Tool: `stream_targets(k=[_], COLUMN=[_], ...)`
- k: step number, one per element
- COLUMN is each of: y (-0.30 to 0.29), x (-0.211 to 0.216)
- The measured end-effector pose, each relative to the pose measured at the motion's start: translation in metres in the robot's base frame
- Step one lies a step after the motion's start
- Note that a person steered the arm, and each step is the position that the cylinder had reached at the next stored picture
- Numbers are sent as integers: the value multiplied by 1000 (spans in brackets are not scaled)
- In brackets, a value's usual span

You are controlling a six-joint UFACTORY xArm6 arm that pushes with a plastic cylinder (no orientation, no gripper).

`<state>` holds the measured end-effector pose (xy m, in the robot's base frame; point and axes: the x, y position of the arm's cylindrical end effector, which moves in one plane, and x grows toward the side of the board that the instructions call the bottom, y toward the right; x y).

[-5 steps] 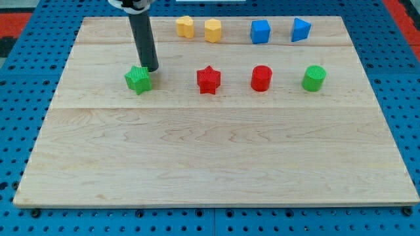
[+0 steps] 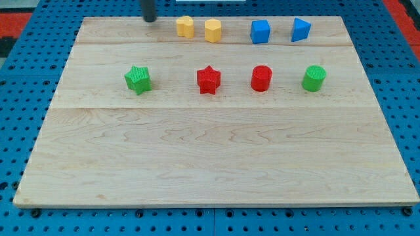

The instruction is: Nudge the yellow blocks to the bottom

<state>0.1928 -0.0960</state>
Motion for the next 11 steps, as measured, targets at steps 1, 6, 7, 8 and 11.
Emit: stream_targets(k=[1,6,7,8,11], y=[43,52,65,101,156], x=[1,12,7,7,8])
